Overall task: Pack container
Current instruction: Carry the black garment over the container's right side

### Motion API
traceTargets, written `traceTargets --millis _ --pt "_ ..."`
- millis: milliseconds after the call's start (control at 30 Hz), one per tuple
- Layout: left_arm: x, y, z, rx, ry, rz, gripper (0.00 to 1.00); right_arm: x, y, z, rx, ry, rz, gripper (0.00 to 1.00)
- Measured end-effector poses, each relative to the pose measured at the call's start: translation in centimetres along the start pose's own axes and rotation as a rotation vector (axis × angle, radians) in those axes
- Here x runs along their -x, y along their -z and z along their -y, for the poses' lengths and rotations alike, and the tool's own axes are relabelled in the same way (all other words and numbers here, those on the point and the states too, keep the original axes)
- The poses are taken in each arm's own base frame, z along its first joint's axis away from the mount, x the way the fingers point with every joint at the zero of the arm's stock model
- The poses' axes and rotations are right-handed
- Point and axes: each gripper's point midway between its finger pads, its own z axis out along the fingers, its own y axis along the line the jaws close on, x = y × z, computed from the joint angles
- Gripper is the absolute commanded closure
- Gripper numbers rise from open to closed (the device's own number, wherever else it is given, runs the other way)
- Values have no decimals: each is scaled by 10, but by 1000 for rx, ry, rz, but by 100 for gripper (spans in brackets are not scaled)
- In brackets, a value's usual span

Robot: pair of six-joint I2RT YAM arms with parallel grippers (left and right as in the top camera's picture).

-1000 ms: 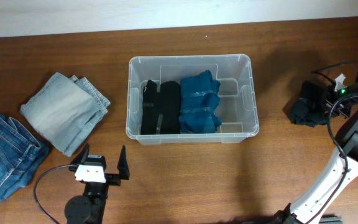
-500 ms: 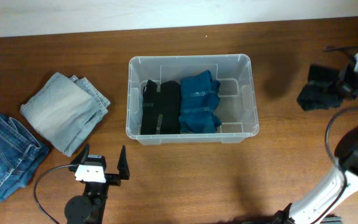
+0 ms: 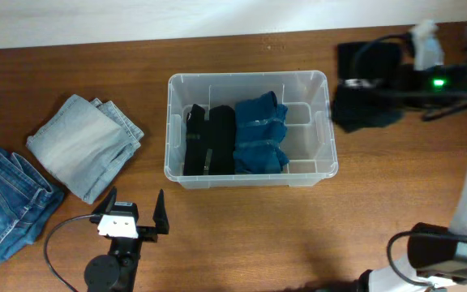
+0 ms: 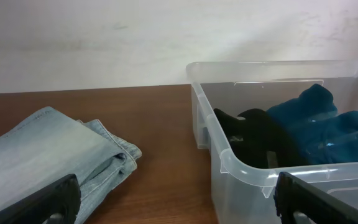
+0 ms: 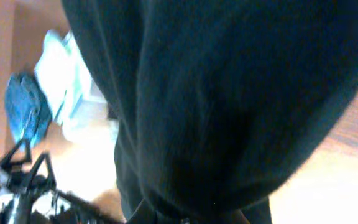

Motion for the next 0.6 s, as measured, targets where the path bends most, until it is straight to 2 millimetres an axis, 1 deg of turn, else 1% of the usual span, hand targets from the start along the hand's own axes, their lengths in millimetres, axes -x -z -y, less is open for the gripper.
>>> traceTargets --millis 133,200,333,433,600 --pt "0 0 0 0 0 0 0 -5 -28 -25 15 63 -72 92" --pt "0 0 0 0 0 0 0 -6 -43 -31 1 92 -99 91" --pt "0 0 0 0 0 0 1 -11 -79 -41 -8 121 -147 91" --pt "0 0 0 0 0 0 1 -18 -101 -39 -29 90 -185 92" --pt "0 0 0 0 0 0 0 -28 -127 -12 -134 -7 -216 92"
